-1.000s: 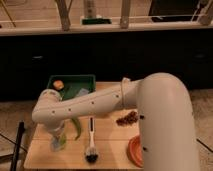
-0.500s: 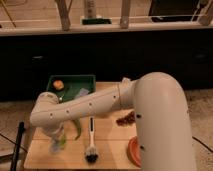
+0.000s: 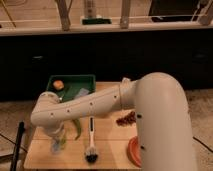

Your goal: Place towel in plastic cup

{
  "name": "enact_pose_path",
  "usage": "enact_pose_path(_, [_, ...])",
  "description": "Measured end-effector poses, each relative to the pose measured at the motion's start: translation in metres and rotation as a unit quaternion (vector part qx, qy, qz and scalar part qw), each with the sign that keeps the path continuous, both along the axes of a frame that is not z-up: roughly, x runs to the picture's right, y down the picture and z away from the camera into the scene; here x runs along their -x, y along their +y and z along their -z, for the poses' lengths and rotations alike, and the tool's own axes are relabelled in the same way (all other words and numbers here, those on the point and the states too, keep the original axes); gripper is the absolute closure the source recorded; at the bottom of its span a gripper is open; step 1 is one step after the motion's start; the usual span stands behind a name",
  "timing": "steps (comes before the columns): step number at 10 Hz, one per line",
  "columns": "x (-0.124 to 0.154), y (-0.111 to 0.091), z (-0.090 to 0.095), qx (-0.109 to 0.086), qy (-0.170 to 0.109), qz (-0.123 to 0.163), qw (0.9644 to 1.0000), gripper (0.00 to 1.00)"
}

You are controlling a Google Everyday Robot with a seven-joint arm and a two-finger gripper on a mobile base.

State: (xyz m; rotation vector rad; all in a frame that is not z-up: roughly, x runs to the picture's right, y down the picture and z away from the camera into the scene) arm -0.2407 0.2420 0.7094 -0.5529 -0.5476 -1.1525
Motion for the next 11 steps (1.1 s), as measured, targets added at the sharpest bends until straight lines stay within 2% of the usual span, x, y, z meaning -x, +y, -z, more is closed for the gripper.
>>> enact_pose_path(6, [-0.001,-0.004,0.002,0.001,-0.002,0.006,1.0000,0.20])
enact_pose_path(11, [-0.004,-0.013,0.006,-0.006,0.001,0.001,1.0000,0.20])
